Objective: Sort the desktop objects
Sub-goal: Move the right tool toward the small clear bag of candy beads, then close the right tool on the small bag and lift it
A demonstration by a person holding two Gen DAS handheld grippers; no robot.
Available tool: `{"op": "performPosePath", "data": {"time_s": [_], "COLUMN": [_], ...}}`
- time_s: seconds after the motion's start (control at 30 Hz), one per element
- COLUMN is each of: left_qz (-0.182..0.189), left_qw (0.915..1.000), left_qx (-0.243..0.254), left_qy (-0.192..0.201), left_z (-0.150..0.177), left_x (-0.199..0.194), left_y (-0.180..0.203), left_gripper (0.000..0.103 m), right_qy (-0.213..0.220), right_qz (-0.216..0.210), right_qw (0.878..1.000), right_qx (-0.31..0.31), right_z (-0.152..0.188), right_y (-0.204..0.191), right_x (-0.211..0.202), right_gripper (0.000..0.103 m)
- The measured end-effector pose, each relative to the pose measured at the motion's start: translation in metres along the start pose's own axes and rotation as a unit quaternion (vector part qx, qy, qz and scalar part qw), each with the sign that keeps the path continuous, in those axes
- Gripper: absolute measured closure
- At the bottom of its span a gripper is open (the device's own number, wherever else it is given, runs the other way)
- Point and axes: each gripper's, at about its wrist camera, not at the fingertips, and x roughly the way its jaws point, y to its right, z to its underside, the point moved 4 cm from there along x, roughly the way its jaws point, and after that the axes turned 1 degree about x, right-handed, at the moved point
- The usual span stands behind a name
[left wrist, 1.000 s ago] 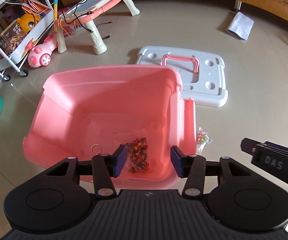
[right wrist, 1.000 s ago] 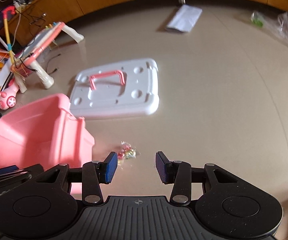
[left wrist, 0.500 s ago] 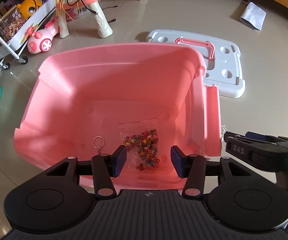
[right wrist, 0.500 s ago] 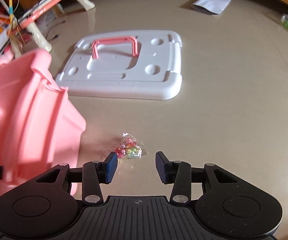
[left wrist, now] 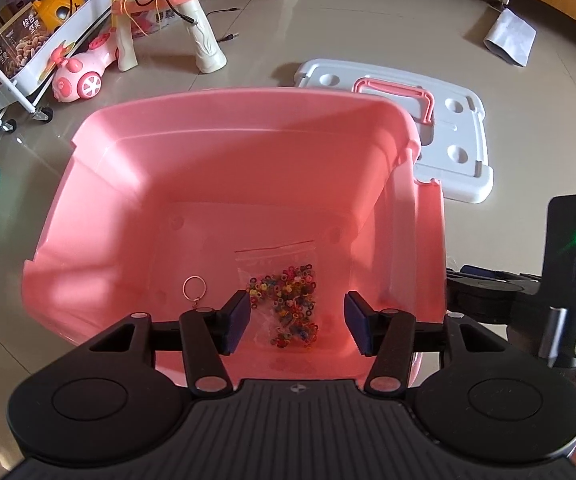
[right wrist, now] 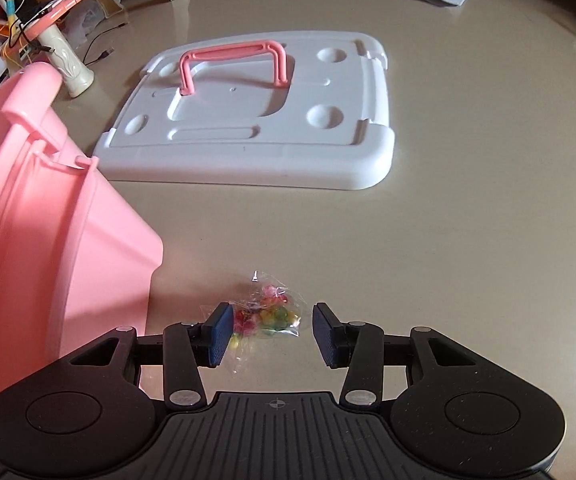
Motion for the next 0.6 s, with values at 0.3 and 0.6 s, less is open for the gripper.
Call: {"op": "performPosePath", "data": {"time_s": [0.3,0.6], "left_qz": [0.004,0.006], "left_qw": [1.0,0.9999], "left_qx": [0.003,-0.001], "left_qy": [0.002,0.008], "left_z": [-0.001,-0.002], "left_x": [-0.003,-0.012], "left_y": [0.001,-0.003], "left_gripper": [0.049,0.049], "right_qy": [0.0,-0.002], "right_qz": [0.014,0.013], "right_qw": [1.0,1.0], "right_qx": [-0.019,-0.014], "right_z": [0.007,0.012], "right_y": [-0.004,0.002], "right_x": [0.004,-0.011], "right_gripper": [0.069,0.089]}}
